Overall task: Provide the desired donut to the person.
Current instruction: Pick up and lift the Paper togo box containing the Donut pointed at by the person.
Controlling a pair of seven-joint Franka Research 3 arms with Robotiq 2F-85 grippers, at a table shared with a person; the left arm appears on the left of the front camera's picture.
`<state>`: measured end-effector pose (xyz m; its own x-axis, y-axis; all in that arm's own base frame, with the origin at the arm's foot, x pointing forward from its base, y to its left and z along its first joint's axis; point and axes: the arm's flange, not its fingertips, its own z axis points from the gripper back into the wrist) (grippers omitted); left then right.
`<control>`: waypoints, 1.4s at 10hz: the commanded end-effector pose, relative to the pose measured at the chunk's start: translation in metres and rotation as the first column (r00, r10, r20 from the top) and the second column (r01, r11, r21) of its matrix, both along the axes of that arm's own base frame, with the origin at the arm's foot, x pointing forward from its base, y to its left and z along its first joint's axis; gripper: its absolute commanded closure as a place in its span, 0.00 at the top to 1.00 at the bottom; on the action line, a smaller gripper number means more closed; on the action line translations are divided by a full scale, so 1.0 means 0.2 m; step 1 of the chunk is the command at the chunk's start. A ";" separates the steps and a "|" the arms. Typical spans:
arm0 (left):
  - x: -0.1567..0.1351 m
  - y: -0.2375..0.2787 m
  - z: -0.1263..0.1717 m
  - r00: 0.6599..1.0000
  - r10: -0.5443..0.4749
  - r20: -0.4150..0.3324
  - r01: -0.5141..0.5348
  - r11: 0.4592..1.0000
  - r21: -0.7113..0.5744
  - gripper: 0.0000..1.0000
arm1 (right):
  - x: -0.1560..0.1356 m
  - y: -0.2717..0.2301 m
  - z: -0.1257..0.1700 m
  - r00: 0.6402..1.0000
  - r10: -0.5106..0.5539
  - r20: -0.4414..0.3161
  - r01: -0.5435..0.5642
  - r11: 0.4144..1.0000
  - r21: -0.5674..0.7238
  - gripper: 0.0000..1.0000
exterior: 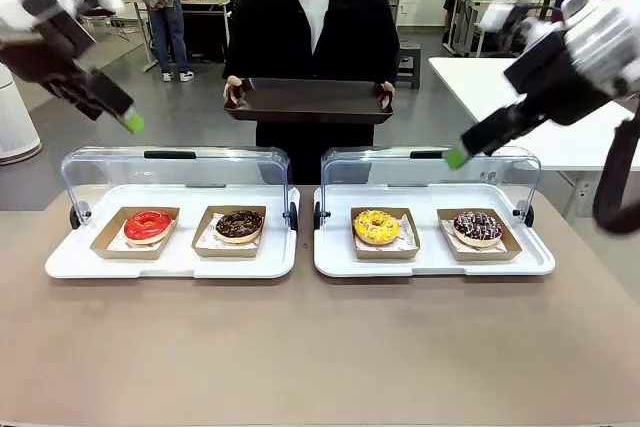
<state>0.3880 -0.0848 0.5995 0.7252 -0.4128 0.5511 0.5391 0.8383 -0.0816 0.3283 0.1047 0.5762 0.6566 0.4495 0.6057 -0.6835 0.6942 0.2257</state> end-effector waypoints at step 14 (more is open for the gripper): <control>0.25 1.02 -0.04 0.846 -0.421 0.326 0.532 0.706 -0.468 1.00 | 0.40 -1.04 0.10 0.746 0.606 0.277 -0.662 0.627 0.412 1.00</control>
<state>0.4408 0.1121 0.5905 0.4294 -0.2685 0.8623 0.8830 0.3250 -0.3385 0.4057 -0.0995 0.5861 0.2556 0.3960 0.8820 -0.9490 -0.0714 0.3071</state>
